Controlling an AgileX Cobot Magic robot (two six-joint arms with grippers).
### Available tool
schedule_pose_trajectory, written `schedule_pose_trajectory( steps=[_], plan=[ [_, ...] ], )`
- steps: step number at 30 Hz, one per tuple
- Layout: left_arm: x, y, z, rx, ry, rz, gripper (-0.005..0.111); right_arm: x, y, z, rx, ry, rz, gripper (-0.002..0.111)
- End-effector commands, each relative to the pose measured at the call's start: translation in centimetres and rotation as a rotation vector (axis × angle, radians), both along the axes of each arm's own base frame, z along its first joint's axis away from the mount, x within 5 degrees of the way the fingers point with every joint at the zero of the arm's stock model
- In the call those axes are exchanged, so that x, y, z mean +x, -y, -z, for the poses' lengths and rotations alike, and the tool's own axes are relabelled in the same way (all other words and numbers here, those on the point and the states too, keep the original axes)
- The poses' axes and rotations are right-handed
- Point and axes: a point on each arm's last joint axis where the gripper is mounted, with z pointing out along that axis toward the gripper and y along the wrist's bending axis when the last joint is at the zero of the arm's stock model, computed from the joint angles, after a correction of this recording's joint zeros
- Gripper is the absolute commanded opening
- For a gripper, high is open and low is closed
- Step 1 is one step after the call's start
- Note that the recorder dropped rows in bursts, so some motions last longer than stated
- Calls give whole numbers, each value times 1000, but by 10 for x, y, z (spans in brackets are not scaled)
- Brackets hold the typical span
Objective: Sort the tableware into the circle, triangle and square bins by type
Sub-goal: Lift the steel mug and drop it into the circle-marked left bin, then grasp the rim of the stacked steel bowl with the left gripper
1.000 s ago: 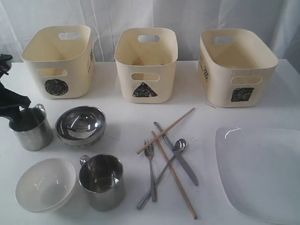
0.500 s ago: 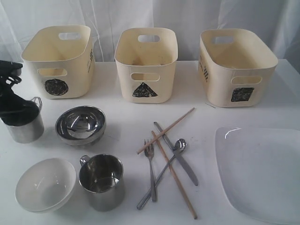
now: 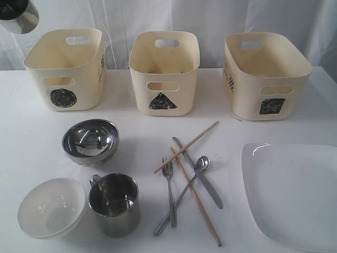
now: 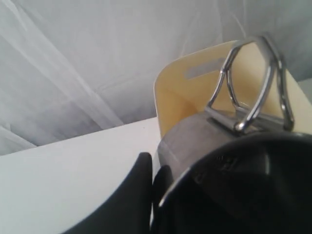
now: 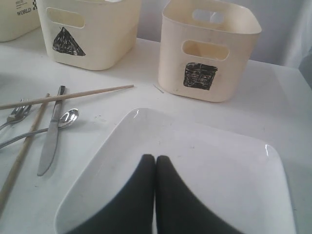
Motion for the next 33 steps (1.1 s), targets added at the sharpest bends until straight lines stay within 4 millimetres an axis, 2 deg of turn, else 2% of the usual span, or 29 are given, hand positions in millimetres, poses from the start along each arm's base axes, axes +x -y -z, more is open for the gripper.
schedule_pose_trajectory(
  steps=[1,5,9,11,13,17,21,23,29,33],
  plan=[
    [49,2,42,-30,-12,-3,2,0,0,1,-2,6,-6,0],
    [81,6,81,-108,-10,-7,12,0,0,1,-2,6,-6,0],
    [96,9,106,-168,-31,-16,32,0,0,1,-2,6,-6,0],
    [97,10,108,-209,-40,-20,43,0,0,1,-2,6,-6,0],
    [92,13,101,-237,-64,-3,48,0,0,1,-2,6,-6,0],
    [72,25,62,-226,-40,165,48,0,0,1,-2,6,-6,0],
    [42,35,10,-254,16,287,45,0,0,1,-2,6,-6,0],
    [24,37,-4,-245,-32,328,42,0,0,1,-2,6,-6,0],
    [-32,35,0,-141,-219,358,39,0,0,1,-2,6,-6,0],
    [-71,33,18,-151,-290,344,39,0,0,1,-2,6,-6,0]
  ],
)
